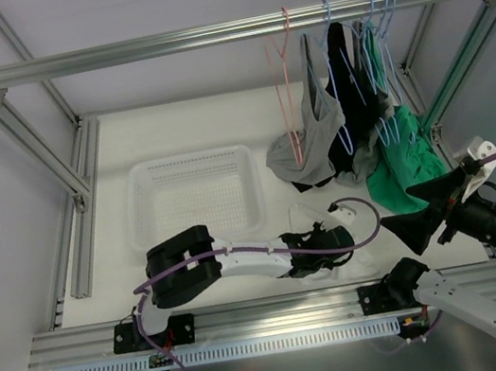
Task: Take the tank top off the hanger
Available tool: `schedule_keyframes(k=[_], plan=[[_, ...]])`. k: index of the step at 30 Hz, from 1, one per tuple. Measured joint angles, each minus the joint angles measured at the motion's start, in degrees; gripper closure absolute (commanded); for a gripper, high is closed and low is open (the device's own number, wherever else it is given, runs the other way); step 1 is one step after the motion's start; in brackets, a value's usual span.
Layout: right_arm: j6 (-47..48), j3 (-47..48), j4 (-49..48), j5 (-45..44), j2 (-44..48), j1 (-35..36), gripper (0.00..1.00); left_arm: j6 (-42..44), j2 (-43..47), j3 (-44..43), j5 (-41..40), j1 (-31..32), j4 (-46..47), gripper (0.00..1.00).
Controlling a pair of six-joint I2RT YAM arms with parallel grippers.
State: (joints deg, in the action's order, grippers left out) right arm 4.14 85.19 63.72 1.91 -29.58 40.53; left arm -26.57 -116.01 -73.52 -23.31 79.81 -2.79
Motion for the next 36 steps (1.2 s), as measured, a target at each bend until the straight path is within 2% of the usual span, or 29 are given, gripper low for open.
schedule_keyframes(k=[1,8,13,19,23,25,32,36], plan=[[0.04,0.00,-0.02,0.17,0.28,0.00,0.00,-0.83,-0.02,0.17,-0.31,-0.02,0.31,1.00],[0.68,0.92,0.00,0.44,2.38,0.00,0.00,-3.65,4.37,5.42,-2.16,0.04,0.81,1.00],[1.07,1.27,0.00,-0.50,2.91,0.00,0.01,-3.21,17.57,11.10,-3.34,0.13,-6.71,1.00],[1.31,0.68,0.00,-4.68,2.91,0.00,0.00,-1.51,37.75,10.16,-9.29,0.50,-8.76,1.00],[1.44,0.31,-0.02,-6.56,2.91,0.00,0.01,-1.05,45.09,7.37,-15.10,-0.61,-12.70,1.00],[1.46,0.22,-0.02,-7.10,2.91,0.00,0.01,-1.27,47.15,6.54,-16.22,-3.23,-14.58,1.00],[1.49,-0.70,-0.46,-7.50,2.89,0.00,0.01,-2.38,53.59,7.61,-16.61,-23.21,-20.52,1.00],[1.46,-1.33,-1.01,-7.72,2.82,0.00,0.01,-2.84,54.95,9.40,-14.64,-30.95,-21.20,1.00]])
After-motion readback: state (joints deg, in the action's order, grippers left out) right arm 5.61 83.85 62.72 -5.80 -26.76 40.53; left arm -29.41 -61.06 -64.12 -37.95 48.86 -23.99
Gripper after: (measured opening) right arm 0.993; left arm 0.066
